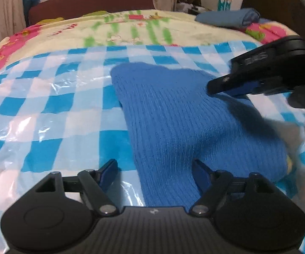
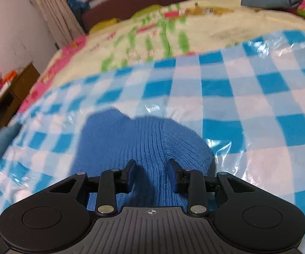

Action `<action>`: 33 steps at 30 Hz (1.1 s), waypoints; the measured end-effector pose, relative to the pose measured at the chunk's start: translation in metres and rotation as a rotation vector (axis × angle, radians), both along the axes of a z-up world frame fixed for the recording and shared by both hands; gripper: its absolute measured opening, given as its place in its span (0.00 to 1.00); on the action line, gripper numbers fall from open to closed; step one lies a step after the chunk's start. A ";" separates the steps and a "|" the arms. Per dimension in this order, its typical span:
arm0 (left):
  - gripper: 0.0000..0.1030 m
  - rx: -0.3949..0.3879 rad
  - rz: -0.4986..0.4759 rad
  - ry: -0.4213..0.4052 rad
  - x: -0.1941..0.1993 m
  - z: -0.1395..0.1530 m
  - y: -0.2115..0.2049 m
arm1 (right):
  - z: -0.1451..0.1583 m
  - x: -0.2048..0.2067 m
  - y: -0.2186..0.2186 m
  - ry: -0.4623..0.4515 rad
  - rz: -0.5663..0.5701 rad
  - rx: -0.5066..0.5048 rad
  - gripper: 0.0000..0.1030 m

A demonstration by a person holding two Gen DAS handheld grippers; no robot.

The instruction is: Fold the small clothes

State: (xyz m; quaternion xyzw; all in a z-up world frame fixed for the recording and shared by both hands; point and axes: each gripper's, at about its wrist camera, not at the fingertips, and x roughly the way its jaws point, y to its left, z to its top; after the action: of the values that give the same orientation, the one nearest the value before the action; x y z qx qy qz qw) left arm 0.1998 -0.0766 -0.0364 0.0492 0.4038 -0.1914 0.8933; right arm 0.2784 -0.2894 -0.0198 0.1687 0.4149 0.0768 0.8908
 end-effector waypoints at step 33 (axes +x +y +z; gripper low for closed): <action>0.84 0.138 0.122 -0.053 -0.056 0.038 -0.011 | 0.011 -0.124 0.030 0.049 0.018 0.001 0.44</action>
State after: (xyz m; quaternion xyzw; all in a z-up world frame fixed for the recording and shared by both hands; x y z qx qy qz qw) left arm 0.1437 -0.0875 0.0020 0.0908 0.3944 -0.1069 0.9082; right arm 0.1545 -0.2591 -0.0083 0.1673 0.4378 0.0808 0.8797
